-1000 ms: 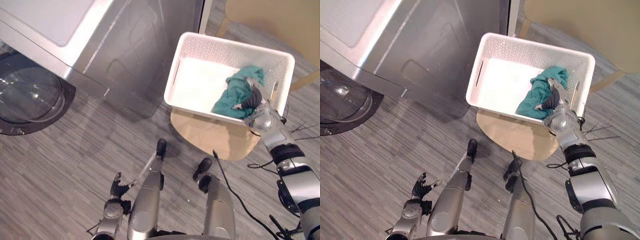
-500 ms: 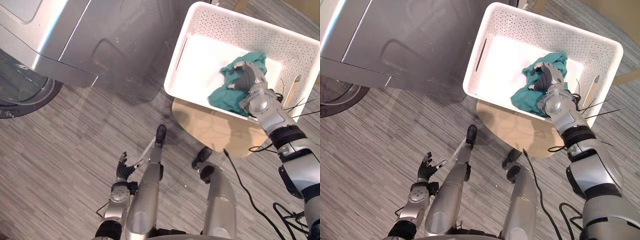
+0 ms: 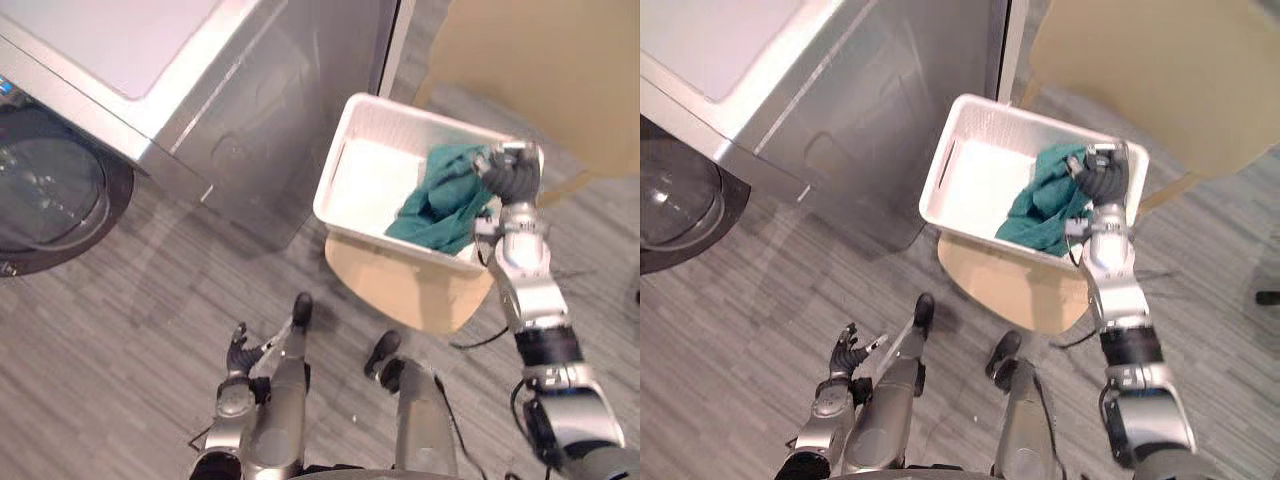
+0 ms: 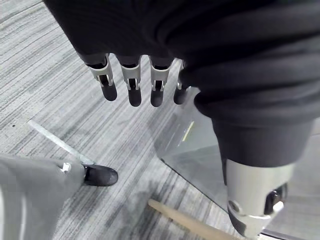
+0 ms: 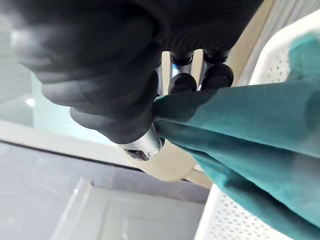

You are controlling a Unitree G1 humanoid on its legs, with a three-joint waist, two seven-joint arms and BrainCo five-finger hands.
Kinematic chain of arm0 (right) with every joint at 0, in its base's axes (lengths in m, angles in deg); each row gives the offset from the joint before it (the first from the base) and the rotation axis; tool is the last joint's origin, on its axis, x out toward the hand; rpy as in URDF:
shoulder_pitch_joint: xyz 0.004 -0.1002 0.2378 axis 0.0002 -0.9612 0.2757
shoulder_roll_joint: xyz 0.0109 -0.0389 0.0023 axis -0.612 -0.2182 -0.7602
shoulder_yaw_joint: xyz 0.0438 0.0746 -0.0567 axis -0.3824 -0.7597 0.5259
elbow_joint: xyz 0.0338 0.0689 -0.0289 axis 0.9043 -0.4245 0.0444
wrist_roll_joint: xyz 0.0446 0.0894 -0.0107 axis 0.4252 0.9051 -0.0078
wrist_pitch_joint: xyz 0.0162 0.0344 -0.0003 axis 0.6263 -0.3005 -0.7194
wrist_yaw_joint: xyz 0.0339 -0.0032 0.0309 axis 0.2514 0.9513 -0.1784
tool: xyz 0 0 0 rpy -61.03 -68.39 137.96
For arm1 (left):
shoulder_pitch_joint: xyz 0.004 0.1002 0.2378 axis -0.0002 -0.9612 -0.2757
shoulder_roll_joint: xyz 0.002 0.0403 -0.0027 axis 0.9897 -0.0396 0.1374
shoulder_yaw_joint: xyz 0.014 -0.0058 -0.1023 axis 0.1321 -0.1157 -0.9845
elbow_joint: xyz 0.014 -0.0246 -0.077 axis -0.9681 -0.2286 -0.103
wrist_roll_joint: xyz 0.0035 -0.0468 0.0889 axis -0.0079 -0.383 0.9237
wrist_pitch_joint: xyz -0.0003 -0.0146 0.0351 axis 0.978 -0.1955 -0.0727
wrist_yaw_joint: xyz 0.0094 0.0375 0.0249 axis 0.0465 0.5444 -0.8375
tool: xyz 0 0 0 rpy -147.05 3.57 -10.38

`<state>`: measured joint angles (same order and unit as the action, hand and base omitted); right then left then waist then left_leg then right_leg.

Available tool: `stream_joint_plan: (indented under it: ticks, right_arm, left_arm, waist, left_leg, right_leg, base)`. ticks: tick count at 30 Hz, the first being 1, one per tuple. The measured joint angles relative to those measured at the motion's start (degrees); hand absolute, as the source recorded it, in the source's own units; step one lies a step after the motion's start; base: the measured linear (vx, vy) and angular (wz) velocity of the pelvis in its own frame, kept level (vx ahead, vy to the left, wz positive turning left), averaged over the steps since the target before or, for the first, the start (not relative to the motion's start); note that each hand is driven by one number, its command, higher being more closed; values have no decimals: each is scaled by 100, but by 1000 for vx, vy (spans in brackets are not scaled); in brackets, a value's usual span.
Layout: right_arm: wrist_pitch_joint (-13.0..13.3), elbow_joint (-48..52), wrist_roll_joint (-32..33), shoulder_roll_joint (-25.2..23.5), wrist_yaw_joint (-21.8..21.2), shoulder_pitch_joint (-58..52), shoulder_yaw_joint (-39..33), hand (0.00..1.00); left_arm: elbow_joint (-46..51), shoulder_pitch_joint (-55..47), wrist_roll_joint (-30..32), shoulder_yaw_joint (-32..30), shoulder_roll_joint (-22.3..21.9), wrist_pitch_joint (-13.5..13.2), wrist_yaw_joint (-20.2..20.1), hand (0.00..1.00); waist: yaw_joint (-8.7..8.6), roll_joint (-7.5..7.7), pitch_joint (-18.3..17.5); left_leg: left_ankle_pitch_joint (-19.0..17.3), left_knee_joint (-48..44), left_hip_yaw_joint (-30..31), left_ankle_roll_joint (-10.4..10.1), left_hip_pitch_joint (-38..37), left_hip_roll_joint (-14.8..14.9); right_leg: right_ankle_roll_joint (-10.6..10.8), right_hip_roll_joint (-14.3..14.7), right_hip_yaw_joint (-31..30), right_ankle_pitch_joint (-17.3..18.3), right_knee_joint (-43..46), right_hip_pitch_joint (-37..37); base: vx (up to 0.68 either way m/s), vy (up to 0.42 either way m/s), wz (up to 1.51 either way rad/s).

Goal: Pick up the laundry basket with both hands and put the clothes into the washing machine.

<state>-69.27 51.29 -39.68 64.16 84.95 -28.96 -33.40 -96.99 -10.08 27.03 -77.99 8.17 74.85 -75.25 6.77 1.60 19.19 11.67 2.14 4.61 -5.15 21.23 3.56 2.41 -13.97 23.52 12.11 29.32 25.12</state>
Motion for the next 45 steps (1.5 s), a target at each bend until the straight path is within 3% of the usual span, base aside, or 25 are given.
stream_joint_plan:
  ticks: [4,9,13,17,18,20,22,24,25,26,27,28,29,30,32,33,34,37,39,42,43,45]
  right_arm:
    - [229,559,242,-671,-58,-775,-40,100]
    - [439,1057,916,-1242,-601,-1479,31,100]
    - [471,1354,1151,-1499,-900,-1468,297,100]
    - [578,1790,1209,-1550,-932,-1435,395,100]
    - [701,2065,1247,-1572,-909,-1366,357,100]
    - [907,2416,1264,-1694,-901,-1148,434,100]
    - [1008,2534,1264,-1733,-903,-851,665,100]
    - [1128,2871,1267,-1741,-883,-763,803,100]
    - [1141,2910,1274,-1743,-879,-796,847,100]
    - [1141,2952,1273,-1712,-862,-827,902,100]
    - [1154,3006,1247,-1619,-774,-831,890,100]
    - [1165,3055,1247,-1584,-747,-811,881,100]
    - [1191,3083,1235,-1513,-736,-733,864,100]
    - [1187,3178,1229,-1493,-730,-694,875,100]
    - [1201,3302,1204,-1487,-748,-704,931,100]
    - [1257,3360,1145,-1435,-810,-681,953,100]
    - [1290,3336,1124,-1414,-842,-667,910,100]
    - [1197,3305,997,-1398,-1009,-680,920,100]
    - [1107,3142,862,-1352,-1056,-803,774,100]
    - [926,2787,840,-1474,-1152,-1232,613,100]
    - [891,2752,818,-1499,-1161,-1330,611,0]
    - [790,2487,491,-1502,-1164,-1702,493,0]
  left_arm:
    - [-318,-267,15,-126,-13,76,-86,0]
    - [-589,-606,16,-365,12,166,-122,0]
    - [-637,-796,2,-607,132,167,-119,0]
    - [-579,-777,4,-613,191,164,-118,0]
    - [-491,-739,3,-609,185,147,-109,0]
    - [-298,-738,-12,-602,126,133,-73,0]
    - [17,-817,-52,-606,20,107,0,0]
    - [496,-957,-221,-511,-293,49,84,0]
    - [638,-1056,-239,-461,-352,27,93,0]
    - [919,-1239,-276,-288,-416,16,109,0]
    - [1082,-1308,-321,-112,-417,14,118,0]
    - [1161,-1286,-326,-40,-431,14,127,0]
    - [1365,-1298,-325,45,-446,10,134,0]
    - [1685,-1380,-314,152,-430,-1,129,0]
    - [2068,-1560,-311,181,-422,-91,129,0]
    - [2228,-1561,-314,205,-375,-191,110,0]
    - [2334,-1431,-316,318,-261,-287,69,0]
    - [2457,-1370,-319,353,-229,-380,-14,0]
    - [2463,-1303,-317,468,-271,-376,-114,0]
    - [2461,-1282,-244,547,-188,-373,-147,0]
    - [2460,-1286,-201,544,-178,-372,-163,0]
    - [2382,-1320,-170,533,-116,-362,-253,0]
  waist:
    - [9,9,-517]
    - [-10,34,-983]
    - [24,79,-1083]
    - [-136,71,-1084]
    - [-116,69,-1087]
    - [-106,136,-1127]
    - [122,177,-1251]
    - [292,-173,-1342]
    - [293,-230,-1361]
    - [270,-306,-1373]
    - [187,-311,-1378]
    - [157,-310,-1367]
    - [148,-255,-1317]
    - [160,-237,-1317]
    - [100,-296,-1358]
    - [-26,-478,-1437]
    - [-53,-373,-1448]
    - [-134,-399,-1483]
    - [-213,-558,-1576]
    - [-276,-349,-1569]
    - [-281,-330,-1582]
    - [-285,-333,-1589]
  left_leg:
    - [-150,2,8,35,-356,-49]
    - [-289,162,-1,18,-927,0]
    - [-422,163,-209,5,-1233,23]
    - [-549,-185,221,86,-1239,-128]
    - [-566,-264,367,103,-1174,-120]
    - [-577,-369,626,114,-1080,-279]
    - [-625,-652,753,48,-794,-345]
    - [-498,-790,1205,-90,-351,-158]
    - [-441,-756,1307,-28,-294,-149]
    - [-483,-473,1271,400,-268,-74]
    - [-938,-198,782,984,-244,90]
    - [-1263,-211,486,1153,-146,158]
    - [-1221,-650,28,979,55,176]
    - [-1165,-1799,-525,905,187,159]
    - [-1302,-2701,-893,867,-39,228]
    - [-1143,-2304,-1077,575,-172,216]
    - [-652,-1365,-933,144,-511,86]
    - [-782,-870,-1011,175,-1011,77]
    - [-708,43,-930,85,-1455,214]
    - [-649,132,-901,70,-1585,117]
    - [-649,156,-917,73,-1608,96]
    - [-619,285,-945,124,-1696,30]
  right_leg:
    - [53,66,0,17,-237,-443]
    - [160,235,6,-65,-754,-1128]
    - [171,303,-237,-158,-855,-1337]
    - [335,272,-914,-74,-539,-1566]
    - [502,318,-1244,70,-437,-1645]
    - [523,310,-1785,414,196,-1666]
    - [447,412,-1966,736,-188,-1800]
    - [271,719,-1511,768,-432,-1759]
    - [216,766,-1370,765,-404,-1737]
    - [88,839,-1112,764,-350,-1682]
    - [-87,864,-831,596,-607,-1749]
    - [-147,809,-664,465,-803,-1791]
    - [-188,722,-456,348,-923,-1773]
    - [-221,591,-289,258,-969,-1780]
    - [-237,590,-124,249,-928,-1803]
    - [-238,639,98,248,-931,-1855]
    - [-232,547,206,125,-1197,-1858]
    - [-221,609,472,-262,-1703,-2018]
    - [-182,794,620,-435,-1860,-2046]
    - [-87,748,604,-561,-1990,-2204]
    - [-73,736,574,-570,-2007,-2214]
    - [-5,697,454,-615,-2028,-2211]
  base:
    - [99,-18,-2]
    - [68,-11,-7]
    - [44,-4,-27]
    - [-6,-21,50]
    - [-35,-76,100]
    - [-66,-133,95]
    - [-128,-189,59]
    - [-188,-182,71]
    - [-262,-202,93]
    - [-253,-223,119]
    - [-245,-223,133]
    - [-152,-112,122]
    - [-156,-77,95]
    - [-168,-81,80]
    - [-110,-69,69]
    - [-123,-36,89]
    - [-121,-20,85]
    - [-68,-11,46]
    - [-66,74,28]
    - [-106,103,11]
    - [-103,124,-8]
    - [-90,96,-8]
